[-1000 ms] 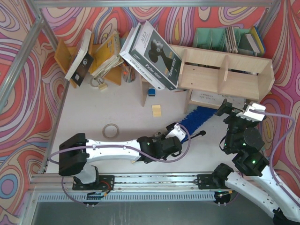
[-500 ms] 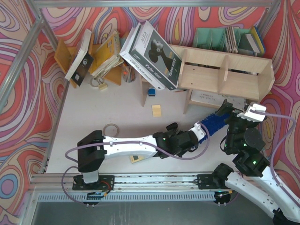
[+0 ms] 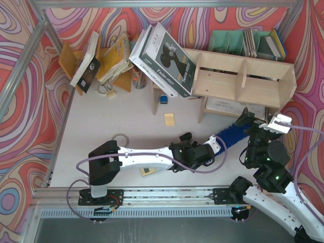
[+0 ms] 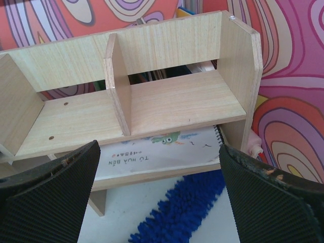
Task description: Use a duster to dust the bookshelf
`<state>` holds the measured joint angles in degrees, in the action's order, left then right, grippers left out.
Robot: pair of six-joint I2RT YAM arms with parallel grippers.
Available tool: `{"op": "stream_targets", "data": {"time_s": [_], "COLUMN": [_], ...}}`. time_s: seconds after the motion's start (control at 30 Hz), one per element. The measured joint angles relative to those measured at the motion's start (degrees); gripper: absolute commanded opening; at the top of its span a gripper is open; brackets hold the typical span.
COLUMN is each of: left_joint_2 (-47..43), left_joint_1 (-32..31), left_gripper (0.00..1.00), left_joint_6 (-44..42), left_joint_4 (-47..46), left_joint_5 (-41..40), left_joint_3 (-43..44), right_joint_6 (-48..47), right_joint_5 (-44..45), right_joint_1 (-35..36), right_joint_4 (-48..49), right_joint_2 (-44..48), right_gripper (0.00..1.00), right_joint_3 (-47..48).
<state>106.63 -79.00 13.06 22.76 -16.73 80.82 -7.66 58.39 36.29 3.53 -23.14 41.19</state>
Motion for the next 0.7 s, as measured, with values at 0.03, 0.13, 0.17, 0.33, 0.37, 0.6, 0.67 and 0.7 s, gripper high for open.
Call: {"op": "stream_targets", "data": {"time_s": [0.03,0.13,0.17,0.33,0.37,0.6,0.67,0.7], "left_joint_2": [0.0,0.0,0.0,-3.28,-4.85,-18.12,-21.7,-23.41], "left_joint_1": [-0.09,-0.33,-0.42,-0.46,-0.46,-1.62,-1.97,-2.05], "left_gripper": [0.0,0.0,0.0,0.0,0.0,0.0,0.0,0.0], "left_joint_6": [0.02,0.07,0.17,0.26,0.28,0.39,0.44,0.5], "left_joint_4": [0.0,0.39,0.57,0.15,0.17,2.93,4.24,4.98], "left_joint_5": [0.0,0.22,0.22,0.28,0.44,0.46,0.44,0.48], "left_joint_3": [-0.81,-3.08,-3.52,-6.95,-8.07,-14.36,-15.91,-16.81], "right_joint_6": [0.0,-0.02,0.0,0.0,0.0,-0.31,-0.46,-0.48], "right_joint_5": [-0.07,-0.26,-0.37,-0.39,-0.42,-0.48,-0.59,-0.63], "right_joint_1": [0.0,0.0,0.0,0.0,0.0,0.0,0.0,0.0], "right_joint_4": [0.0,0.0,0.0,0.0,0.0,0.04,0.04,0.04], "right_joint_2": [0.0,0.0,0.0,-0.02,-0.02,-0.02,-0.09,-0.15], "right_gripper": [0.89,0.88,0.89,0.89,0.89,0.89,0.89,0.89], "right_joint_3": [0.0,0.0,0.0,0.0,0.0,0.0,0.0,0.0]}}
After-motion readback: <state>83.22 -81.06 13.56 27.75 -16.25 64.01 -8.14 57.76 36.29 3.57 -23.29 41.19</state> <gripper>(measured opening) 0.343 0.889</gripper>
